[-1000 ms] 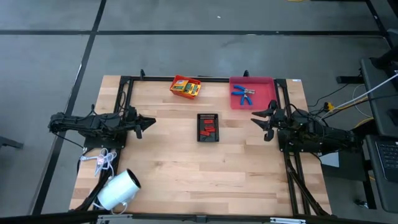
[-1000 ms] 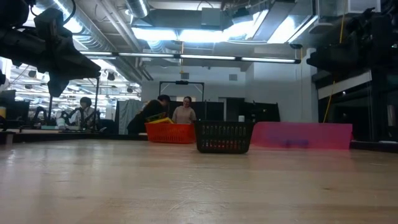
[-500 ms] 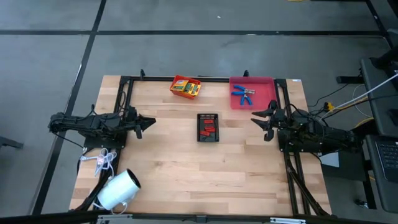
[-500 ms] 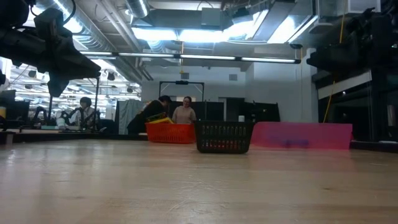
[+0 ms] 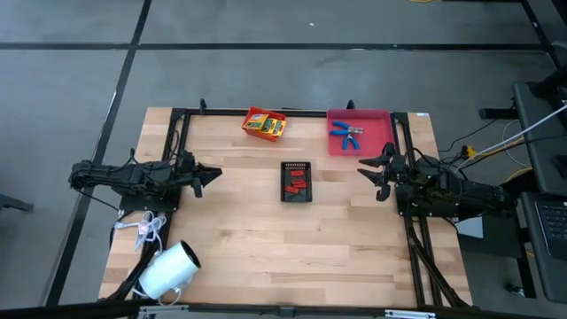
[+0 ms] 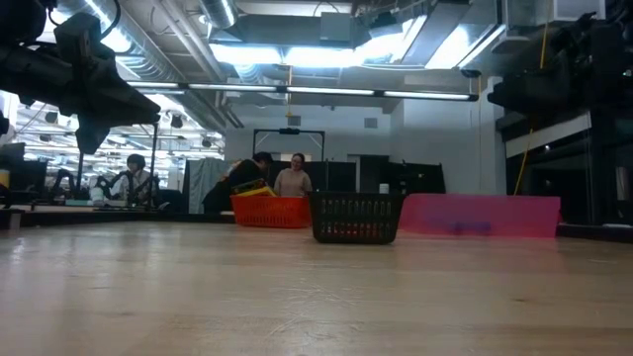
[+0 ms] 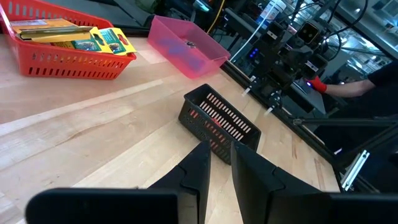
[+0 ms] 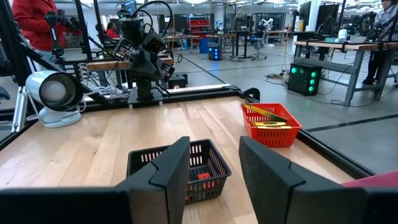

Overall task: Pick & Place School Supplies
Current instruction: Return to Home Position

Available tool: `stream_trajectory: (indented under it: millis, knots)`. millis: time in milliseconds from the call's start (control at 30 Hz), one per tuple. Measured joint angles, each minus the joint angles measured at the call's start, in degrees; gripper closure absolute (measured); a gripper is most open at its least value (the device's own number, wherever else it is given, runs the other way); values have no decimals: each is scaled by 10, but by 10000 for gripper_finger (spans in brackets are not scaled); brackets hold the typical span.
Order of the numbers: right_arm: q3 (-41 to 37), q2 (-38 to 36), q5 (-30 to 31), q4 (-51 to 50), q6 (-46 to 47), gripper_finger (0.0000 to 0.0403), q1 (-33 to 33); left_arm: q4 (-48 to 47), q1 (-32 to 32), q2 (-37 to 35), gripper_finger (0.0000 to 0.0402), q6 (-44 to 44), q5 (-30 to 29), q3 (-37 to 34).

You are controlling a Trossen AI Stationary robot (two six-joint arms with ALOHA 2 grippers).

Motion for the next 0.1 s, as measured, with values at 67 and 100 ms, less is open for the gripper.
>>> stream_trajectory:
  millis: [67, 100]
  knots:
    - [0, 0, 0, 0, 0, 259, 0, 0, 0, 0, 343, 0, 0, 0]
    - [0, 0, 0, 0, 0, 259, 0, 0, 0, 0, 343, 0, 0, 0]
